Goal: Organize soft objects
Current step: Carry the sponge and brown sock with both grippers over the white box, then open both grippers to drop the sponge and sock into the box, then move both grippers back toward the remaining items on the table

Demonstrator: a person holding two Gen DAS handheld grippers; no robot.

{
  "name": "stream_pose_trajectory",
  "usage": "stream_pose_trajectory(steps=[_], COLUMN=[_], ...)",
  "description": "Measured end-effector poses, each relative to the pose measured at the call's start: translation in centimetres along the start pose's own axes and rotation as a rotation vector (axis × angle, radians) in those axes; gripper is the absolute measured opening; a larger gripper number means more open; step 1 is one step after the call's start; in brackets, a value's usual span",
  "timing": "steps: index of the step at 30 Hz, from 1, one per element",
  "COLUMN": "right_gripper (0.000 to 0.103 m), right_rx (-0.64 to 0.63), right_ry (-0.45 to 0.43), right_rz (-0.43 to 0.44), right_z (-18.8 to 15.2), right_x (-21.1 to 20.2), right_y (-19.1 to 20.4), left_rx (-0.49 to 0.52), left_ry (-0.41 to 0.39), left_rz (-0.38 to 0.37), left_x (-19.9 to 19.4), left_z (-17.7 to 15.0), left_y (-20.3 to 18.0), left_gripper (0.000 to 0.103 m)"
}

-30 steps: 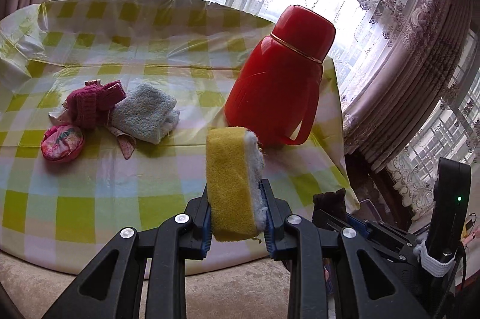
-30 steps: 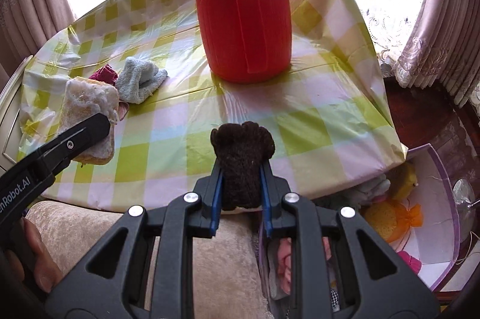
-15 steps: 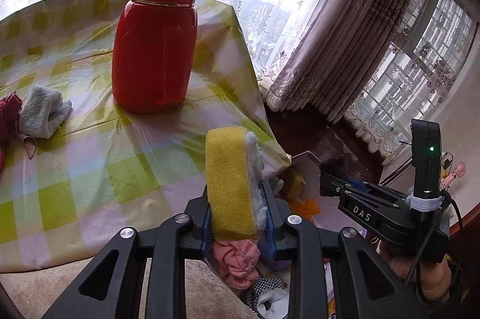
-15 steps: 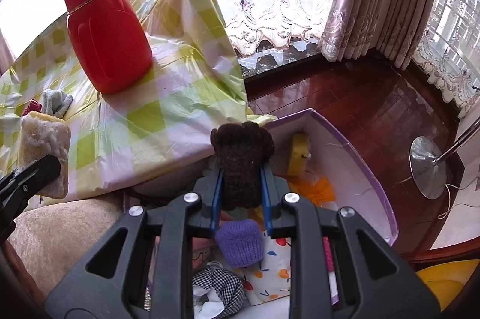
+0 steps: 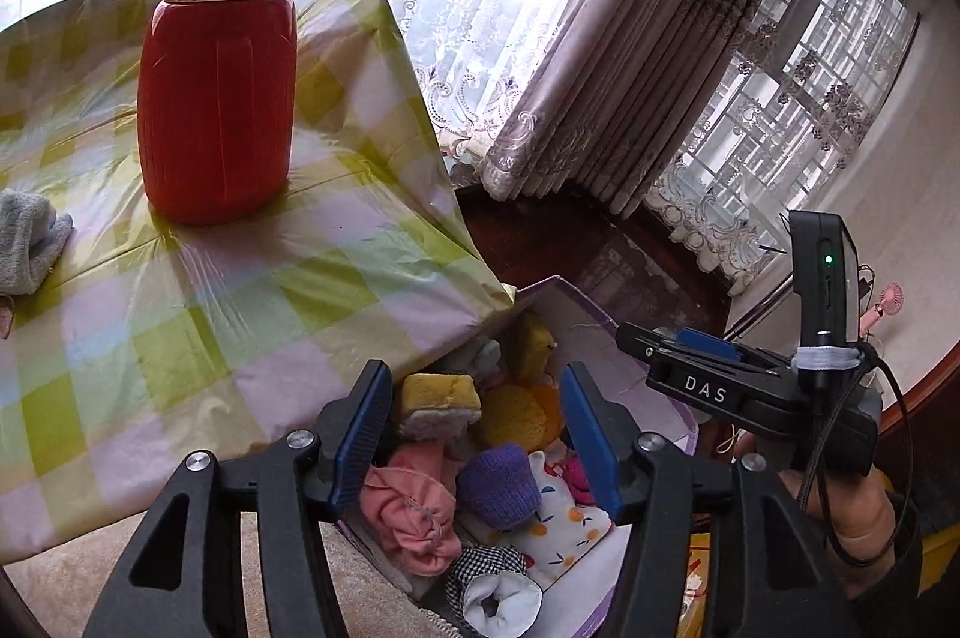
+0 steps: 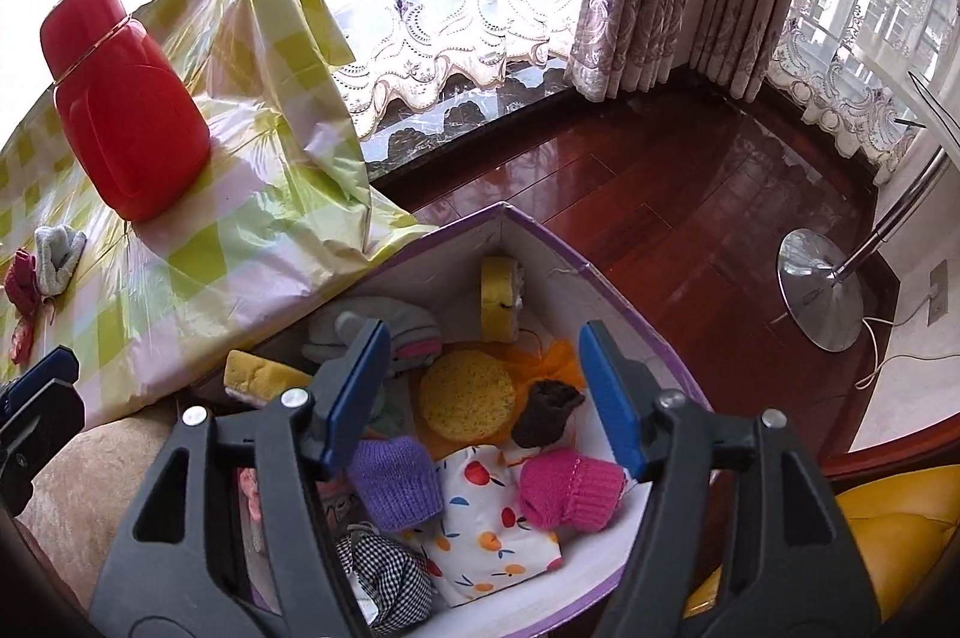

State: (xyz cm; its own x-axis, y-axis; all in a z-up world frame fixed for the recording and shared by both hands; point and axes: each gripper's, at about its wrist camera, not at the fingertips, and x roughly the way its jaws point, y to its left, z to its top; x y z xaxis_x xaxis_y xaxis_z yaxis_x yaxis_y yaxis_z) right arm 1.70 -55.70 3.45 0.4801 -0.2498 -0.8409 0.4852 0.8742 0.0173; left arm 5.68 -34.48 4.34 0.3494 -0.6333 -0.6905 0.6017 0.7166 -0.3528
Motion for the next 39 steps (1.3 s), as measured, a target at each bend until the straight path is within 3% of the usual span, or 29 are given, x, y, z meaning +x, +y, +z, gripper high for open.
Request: stream_pose_trajectory(steps=[15, 31, 39], right_gripper=[0.069, 0.069, 0.069], right_rx=[-0.117, -0.274, -0.351], right_ry=[0.001, 0.004, 0.007], right_rz=[0.103, 0.208, 0.246], right_z=[-0.5, -1.1, -1.5], right_x=[-0.7, -1.2, -1.2], right_y=[6.9, 16.6, 21.5], left_rx=[-0.079, -0.260, -0.332], left_ry=[-0.032, -0.107, -0.118], left_rz=[0.324, 0.559, 0.625], left_x=[-2.3, -7.9, -9.9], left_z=[0.4, -0.5, -1.2], left_y=[5.3, 15.7, 20.0], left_gripper=[0.064, 0.064, 0.064])
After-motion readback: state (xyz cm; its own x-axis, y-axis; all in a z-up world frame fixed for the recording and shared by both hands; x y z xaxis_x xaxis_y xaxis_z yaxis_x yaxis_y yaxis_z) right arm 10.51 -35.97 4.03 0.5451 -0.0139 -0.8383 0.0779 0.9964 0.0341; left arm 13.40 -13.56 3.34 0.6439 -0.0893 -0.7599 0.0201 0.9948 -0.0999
